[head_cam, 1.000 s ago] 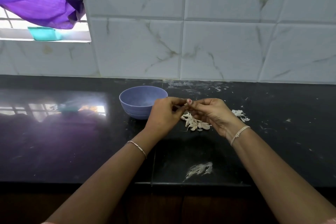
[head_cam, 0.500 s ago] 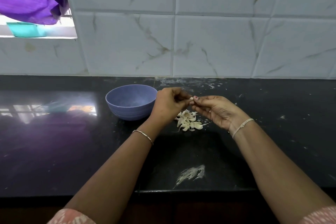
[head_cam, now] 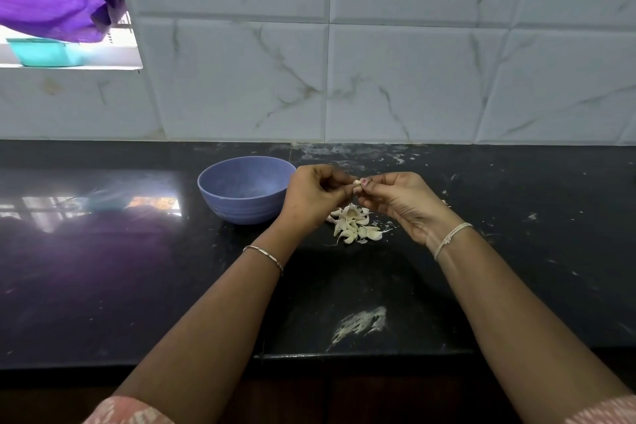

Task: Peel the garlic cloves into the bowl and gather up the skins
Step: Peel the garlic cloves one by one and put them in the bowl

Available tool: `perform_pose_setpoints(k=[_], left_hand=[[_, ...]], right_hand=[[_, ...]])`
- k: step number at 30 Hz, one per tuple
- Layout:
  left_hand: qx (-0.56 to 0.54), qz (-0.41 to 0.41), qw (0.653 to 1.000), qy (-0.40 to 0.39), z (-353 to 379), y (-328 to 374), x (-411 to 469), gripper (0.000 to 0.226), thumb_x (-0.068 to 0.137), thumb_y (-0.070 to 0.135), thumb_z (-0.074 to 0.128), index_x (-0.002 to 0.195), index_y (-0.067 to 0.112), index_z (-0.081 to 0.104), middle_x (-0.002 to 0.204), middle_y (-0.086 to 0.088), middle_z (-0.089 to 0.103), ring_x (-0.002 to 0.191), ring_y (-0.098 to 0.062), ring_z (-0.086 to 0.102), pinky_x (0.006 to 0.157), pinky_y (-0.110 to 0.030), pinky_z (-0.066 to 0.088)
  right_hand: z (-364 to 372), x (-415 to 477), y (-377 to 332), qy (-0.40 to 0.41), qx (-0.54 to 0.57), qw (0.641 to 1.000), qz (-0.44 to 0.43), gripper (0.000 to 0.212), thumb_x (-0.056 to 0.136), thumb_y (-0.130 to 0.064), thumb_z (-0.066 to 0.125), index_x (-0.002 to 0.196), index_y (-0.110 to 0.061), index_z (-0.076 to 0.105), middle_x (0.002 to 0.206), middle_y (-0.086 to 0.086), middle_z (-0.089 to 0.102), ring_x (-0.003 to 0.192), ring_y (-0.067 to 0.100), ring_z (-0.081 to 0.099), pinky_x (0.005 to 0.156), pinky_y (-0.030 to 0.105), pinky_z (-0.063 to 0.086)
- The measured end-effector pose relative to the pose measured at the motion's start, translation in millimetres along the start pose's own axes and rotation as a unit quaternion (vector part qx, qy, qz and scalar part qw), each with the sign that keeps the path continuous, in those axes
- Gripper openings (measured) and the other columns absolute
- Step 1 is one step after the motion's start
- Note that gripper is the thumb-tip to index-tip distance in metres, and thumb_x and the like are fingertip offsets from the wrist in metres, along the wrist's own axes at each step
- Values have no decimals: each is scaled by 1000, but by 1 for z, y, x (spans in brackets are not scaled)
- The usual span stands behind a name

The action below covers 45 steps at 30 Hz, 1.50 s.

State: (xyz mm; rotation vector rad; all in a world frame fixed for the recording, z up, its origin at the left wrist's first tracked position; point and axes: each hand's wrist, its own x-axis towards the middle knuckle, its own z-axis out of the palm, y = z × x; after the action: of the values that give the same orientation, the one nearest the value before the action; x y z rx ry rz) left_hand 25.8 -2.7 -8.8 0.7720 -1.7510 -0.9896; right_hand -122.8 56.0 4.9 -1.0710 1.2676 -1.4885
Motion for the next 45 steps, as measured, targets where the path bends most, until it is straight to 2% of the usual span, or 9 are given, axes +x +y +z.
perform_pose_setpoints(k=[6, 11, 18, 22, 26, 30, 32, 40, 45], left_hand=[[-73, -67, 995, -20, 1, 0, -2, 15, 86, 4, 71, 101, 4, 72, 90, -16, 73, 81, -22, 70, 72, -24, 60], [-117, -75, 990, -15, 5, 0, -5, 14, 88, 1, 68, 98, 9, 73, 87, -9, 73, 80, -18, 70, 72, -22, 59], [-106, -66, 992, 20, 7, 2, -7, 16, 85, -1, 70, 94, 13, 73, 83, -11, 74, 79, -19, 72, 76, -27, 60], [-142, -76, 987, 23, 6, 3, -7, 12, 85, -2, 70, 93, 6, 72, 77, -12, 72, 71, -16, 71, 69, -24, 59], [-203, -100, 974, 13, 5, 5, -8, 10, 85, -3, 69, 93, 2, 71, 71, -8, 71, 65, -12, 70, 63, -19, 56], [-242, -120, 963, 9, 5, 4, -8, 9, 85, -2, 69, 93, 2, 71, 76, -10, 72, 69, -15, 71, 69, -22, 59], [-247, -121, 961, 9, 4, 3, -7, 10, 84, -2, 69, 93, 2, 71, 81, -14, 72, 73, -18, 72, 73, -25, 60], [-222, -126, 967, 17, 6, 4, -6, 8, 85, -2, 69, 91, 4, 71, 75, -11, 68, 66, -11, 69, 64, -20, 58], [-210, -119, 970, 10, 7, 4, -6, 9, 85, -2, 69, 91, 4, 70, 76, -11, 70, 71, -16, 70, 70, -23, 59]], right_hand=[[0, 0, 3, 25, -39, 998, -40, 5, 81, -4, 74, 84, -2, 72, 78, 10, 72, 71, 15, 70, 68, 20, 59], [4, 1, 7, 51, -90, 991, -85, 11, 80, -6, 77, 90, -2, 74, 85, 16, 74, 81, 23, 73, 65, 18, 55], [6, 3, 10, 31, -71, 993, -83, 12, 82, -5, 74, 93, 1, 74, 87, 18, 74, 85, 27, 73, 85, 35, 59], [7, 1, 9, 11, -52, 995, -79, 7, 86, 1, 68, 92, -1, 72, 84, 16, 73, 77, 20, 72, 82, 28, 59], [7, -1, 8, 10, -56, 994, -88, 8, 86, 1, 68, 92, -2, 72, 89, 19, 73, 83, 25, 72, 82, 30, 59], [8, -3, 7, 7, -71, 993, -97, 10, 87, 2, 66, 94, -2, 72, 93, 19, 73, 87, 27, 72, 84, 31, 59], [9, -4, 6, 9, -76, 992, -103, 9, 87, 2, 67, 93, -3, 72, 91, 17, 73, 84, 25, 72, 82, 29, 59], [10, -4, 6, 71, -139, 977, -144, 5, 80, -5, 77, 83, -9, 74, 81, 7, 75, 75, 13, 72, 71, 20, 57], [11, -1, 7, 103, -170, 969, -148, 7, 78, -9, 79, 80, -6, 74, 78, 9, 74, 73, 17, 72, 69, 22, 58]])
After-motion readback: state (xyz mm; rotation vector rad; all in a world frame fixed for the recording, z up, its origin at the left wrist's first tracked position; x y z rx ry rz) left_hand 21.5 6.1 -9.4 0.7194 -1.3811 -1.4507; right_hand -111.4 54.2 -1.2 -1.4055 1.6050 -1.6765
